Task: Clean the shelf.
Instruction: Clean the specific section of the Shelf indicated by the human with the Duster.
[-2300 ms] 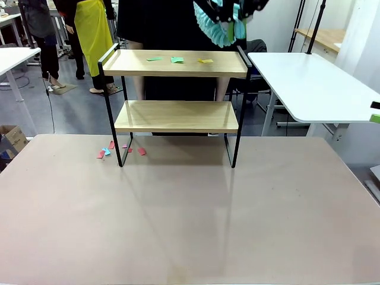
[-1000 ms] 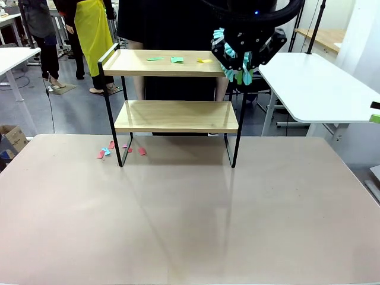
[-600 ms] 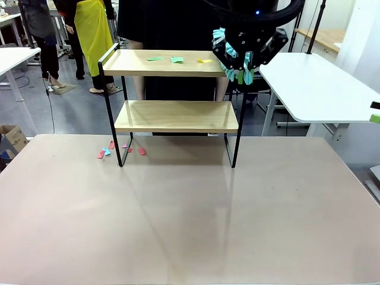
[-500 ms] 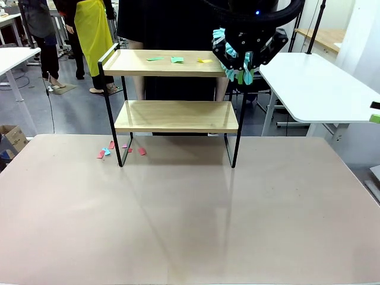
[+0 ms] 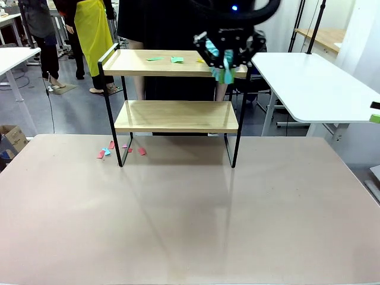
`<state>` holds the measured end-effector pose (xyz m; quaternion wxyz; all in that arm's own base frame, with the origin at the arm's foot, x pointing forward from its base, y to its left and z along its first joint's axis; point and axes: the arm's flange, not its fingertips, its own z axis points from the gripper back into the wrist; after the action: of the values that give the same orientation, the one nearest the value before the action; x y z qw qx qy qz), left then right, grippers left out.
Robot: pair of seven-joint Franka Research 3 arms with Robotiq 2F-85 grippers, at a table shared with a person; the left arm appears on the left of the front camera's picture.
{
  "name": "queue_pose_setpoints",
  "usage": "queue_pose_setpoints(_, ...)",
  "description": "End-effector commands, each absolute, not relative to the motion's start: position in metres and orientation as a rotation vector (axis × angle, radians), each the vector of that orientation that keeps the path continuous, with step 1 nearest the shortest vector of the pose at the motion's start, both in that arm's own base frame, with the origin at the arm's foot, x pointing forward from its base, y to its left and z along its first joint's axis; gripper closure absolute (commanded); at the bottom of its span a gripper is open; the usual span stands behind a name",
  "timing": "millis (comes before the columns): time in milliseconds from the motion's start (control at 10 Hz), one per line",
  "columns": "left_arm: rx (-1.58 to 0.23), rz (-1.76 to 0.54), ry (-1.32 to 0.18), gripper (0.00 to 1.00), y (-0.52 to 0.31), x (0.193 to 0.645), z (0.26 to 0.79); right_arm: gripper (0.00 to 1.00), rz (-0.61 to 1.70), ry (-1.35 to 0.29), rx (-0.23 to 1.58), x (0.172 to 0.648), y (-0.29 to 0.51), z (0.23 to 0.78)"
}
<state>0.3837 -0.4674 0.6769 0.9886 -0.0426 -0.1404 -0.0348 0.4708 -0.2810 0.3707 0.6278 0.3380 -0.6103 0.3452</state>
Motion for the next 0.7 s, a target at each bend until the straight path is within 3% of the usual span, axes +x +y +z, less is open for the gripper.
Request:
queue_pose_setpoints(0, -0.081, -0.068, -0.223, 0.86, -0.431, 0.391, 0.684, 0.0, 0.792, -1.366, 0.762, 0.471, -0.279, 0.378)
queue_pose_setpoints(600, 0.152, 0.054, -0.203, 0.86, -0.331, 0.407, 0.679, 0.0, 0.792, -1.366, 0.762, 0.471, -0.279, 0.378)
